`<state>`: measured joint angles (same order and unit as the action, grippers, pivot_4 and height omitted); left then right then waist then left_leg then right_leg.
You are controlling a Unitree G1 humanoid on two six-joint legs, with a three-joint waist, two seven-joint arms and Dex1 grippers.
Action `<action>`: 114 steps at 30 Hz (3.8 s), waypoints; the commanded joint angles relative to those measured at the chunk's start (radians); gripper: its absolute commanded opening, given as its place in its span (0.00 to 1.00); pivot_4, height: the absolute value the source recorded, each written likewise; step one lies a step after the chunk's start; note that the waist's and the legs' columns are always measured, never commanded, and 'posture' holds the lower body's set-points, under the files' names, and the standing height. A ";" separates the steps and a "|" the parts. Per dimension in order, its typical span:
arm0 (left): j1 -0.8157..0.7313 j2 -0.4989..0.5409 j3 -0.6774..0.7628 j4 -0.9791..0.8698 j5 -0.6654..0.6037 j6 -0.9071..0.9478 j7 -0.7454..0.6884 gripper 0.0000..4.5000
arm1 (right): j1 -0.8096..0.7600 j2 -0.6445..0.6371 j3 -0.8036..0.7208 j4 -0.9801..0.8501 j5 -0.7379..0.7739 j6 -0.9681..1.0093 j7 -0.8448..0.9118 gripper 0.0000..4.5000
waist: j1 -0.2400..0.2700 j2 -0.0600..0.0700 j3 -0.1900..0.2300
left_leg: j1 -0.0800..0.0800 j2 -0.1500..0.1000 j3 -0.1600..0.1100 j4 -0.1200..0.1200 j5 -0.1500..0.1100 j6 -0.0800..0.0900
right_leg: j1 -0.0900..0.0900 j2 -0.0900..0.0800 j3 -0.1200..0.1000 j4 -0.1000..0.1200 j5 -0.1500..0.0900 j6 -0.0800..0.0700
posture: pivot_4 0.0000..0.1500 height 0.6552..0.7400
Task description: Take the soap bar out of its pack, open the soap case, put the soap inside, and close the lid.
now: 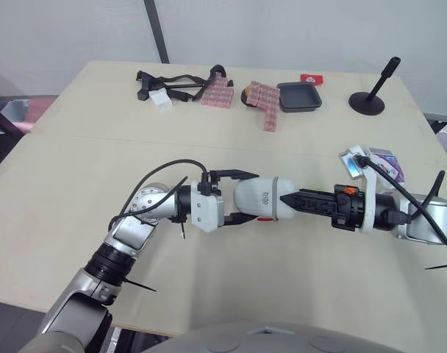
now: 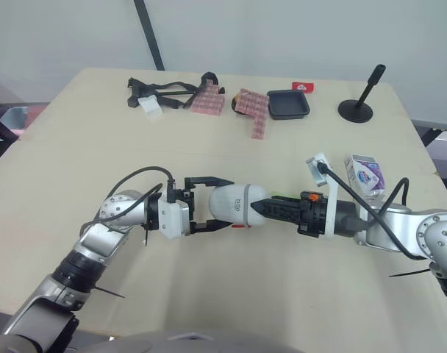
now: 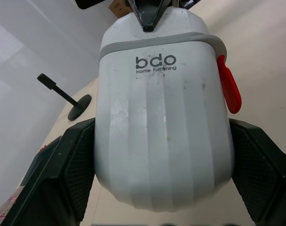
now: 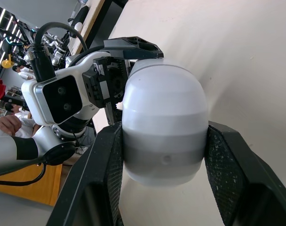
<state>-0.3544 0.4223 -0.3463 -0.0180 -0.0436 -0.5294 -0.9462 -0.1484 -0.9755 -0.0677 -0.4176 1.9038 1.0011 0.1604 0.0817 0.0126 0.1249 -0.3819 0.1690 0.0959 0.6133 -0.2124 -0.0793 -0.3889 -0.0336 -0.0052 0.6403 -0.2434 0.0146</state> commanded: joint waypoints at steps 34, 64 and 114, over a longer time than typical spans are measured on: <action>-0.005 0.059 0.031 0.009 -0.074 0.060 -0.052 0.77 | 0.145 -0.214 -0.288 0.256 -0.206 0.145 0.144 0.44 | 0.006 0.000 0.000 | 0.000 0.000 0.000 0.001 0.000 0.000 | 0.000 0.000 0.000 0.000 0.000 0.000 | 1.00 1.00; 0.014 0.045 0.027 -0.005 -0.039 0.075 -0.033 0.77 | -0.105 0.086 -0.203 0.292 -0.550 0.299 -0.338 0.44 | -0.004 0.000 0.000 | 0.005 0.000 0.000 0.001 0.000 0.000 | 0.004 0.000 0.001 0.001 0.000 0.000 | 1.00 1.00; -0.085 0.118 0.002 0.007 -0.073 0.527 -0.186 0.77 | 0.374 0.267 -0.069 0.044 -1.352 -0.955 0.960 0.99 | -0.024 0.000 0.000 | 0.005 0.005 0.001 0.001 -0.003 0.009 | 0.003 -0.001 -0.001 0.003 -0.003 -0.006 | 1.00 1.00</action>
<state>-0.4112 0.5320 -0.3457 -0.0002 -0.1350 -0.0256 -1.1388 0.2234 -0.7089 -0.1158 -0.3637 0.5444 0.0707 1.1101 0.0572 0.0125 0.1248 -0.3764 0.1736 0.0969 0.6146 -0.2154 -0.0701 -0.3861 -0.0350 -0.0061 0.6431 -0.2468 0.0087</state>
